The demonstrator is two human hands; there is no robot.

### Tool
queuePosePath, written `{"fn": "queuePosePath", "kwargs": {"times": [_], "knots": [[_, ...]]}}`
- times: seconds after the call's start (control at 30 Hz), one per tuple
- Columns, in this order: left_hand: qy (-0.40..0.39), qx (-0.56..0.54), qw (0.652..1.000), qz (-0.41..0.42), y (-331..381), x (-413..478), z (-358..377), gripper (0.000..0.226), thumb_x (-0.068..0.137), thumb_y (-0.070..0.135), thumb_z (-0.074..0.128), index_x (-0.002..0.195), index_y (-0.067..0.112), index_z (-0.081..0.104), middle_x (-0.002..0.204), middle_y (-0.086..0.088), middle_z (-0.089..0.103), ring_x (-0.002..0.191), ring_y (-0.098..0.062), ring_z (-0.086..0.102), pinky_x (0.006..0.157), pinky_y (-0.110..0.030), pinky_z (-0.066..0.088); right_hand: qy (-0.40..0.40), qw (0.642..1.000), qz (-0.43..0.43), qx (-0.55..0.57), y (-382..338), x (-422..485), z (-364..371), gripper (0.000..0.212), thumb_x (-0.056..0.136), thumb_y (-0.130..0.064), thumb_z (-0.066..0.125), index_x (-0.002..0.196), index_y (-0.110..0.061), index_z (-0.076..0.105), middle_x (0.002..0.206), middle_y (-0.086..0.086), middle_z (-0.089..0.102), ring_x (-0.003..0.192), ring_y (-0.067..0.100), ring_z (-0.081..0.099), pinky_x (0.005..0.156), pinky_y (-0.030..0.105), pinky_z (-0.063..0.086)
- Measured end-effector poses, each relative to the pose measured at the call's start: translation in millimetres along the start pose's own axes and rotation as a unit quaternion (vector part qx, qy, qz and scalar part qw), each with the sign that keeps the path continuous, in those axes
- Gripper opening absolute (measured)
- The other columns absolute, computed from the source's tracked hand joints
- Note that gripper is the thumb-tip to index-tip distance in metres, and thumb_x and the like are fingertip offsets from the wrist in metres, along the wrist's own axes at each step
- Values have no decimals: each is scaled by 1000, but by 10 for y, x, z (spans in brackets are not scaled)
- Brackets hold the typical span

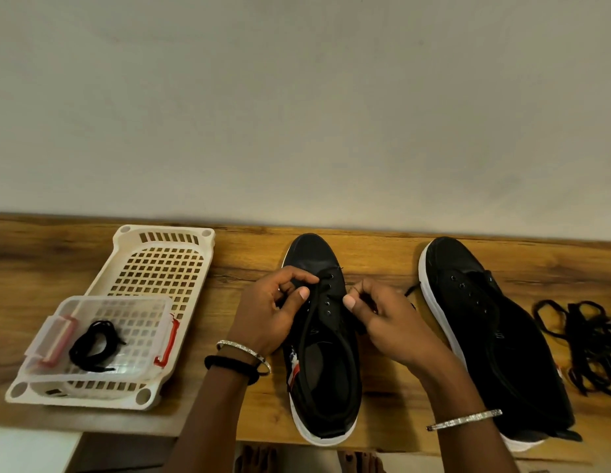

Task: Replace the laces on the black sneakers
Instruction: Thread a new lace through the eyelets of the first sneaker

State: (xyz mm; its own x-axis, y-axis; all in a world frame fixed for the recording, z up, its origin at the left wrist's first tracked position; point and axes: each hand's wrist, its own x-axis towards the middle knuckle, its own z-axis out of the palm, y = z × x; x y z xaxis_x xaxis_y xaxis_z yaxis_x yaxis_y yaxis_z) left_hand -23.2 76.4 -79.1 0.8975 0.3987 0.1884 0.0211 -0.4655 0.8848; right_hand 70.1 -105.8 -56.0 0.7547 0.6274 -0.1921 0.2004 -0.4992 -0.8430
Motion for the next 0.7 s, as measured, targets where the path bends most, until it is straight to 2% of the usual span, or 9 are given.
{"fn": "queuePosePath", "kwargs": {"times": [0.1, 0.17, 0.23, 0.33, 0.43, 0.53, 0.7], "knots": [[3, -5, 1000, 1, 18, 6, 31, 21, 92, 3, 64, 98, 20, 73, 69, 7, 57, 62, -3, 53, 59, -12, 40, 19, 999, 10, 26, -14, -6, -11, 18, 103, -28, 52, 91, -17, 60, 79, -8, 61, 73, 9, 53, 67, 29, 42], [10, -9, 1000, -2, 3, 8, 53, 20, 92, 3, 64, 96, 20, 73, 70, 7, 60, 64, -5, 55, 60, -13, 41, 34, 999, 14, 32, -29, -14, 7, 18, 104, -26, 51, 93, -16, 60, 80, -7, 65, 75, 12, 58, 68, 29, 44], [15, -22, 1000, -5, -2, -1, 61, 18, 95, 6, 62, 97, 21, 72, 78, 8, 67, 74, -9, 63, 67, -19, 49, 46, 997, 18, 56, -20, -36, 4, 16, 104, -25, 52, 94, -15, 60, 83, -4, 71, 80, 16, 64, 73, 32, 49], [31, -29, 999, -13, 25, -13, 75, 16, 98, 13, 59, 98, 22, 72, 90, 12, 71, 88, -8, 67, 75, -21, 52, 48, 988, 24, 143, -37, -55, -23, 12, 101, -21, 58, 97, -11, 62, 75, 0, 70, 72, 12, 62, 74, 32, 48], [83, 2, 997, -7, 66, -19, 87, 18, 97, 12, 60, 100, 25, 72, 94, 13, 71, 91, -6, 66, 76, -23, 52, 78, 944, 12, 321, -123, -61, -99, 4, 97, -11, 61, 98, -8, 62, 66, 3, 62, 66, 14, 55, 71, 28, 48], [101, -12, 995, -8, 74, -5, 68, 18, 94, 8, 64, 99, 23, 72, 85, 12, 69, 80, -6, 65, 69, -23, 52, 92, 883, -7, 461, -201, -77, -229, 16, 91, -11, 64, 106, -7, 63, 73, 3, 65, 69, 13, 58, 70, 24, 52], [148, 20, 989, 23, 55, 42, -3, 11, 90, 24, 63, 96, 27, 73, 92, 22, 63, 82, -6, 60, 72, -31, 51, 118, 841, -65, 525, -241, -113, -466, 21, 85, -8, 63, 106, -7, 68, 89, 6, 71, 82, 14, 65, 76, 23, 56]]}}
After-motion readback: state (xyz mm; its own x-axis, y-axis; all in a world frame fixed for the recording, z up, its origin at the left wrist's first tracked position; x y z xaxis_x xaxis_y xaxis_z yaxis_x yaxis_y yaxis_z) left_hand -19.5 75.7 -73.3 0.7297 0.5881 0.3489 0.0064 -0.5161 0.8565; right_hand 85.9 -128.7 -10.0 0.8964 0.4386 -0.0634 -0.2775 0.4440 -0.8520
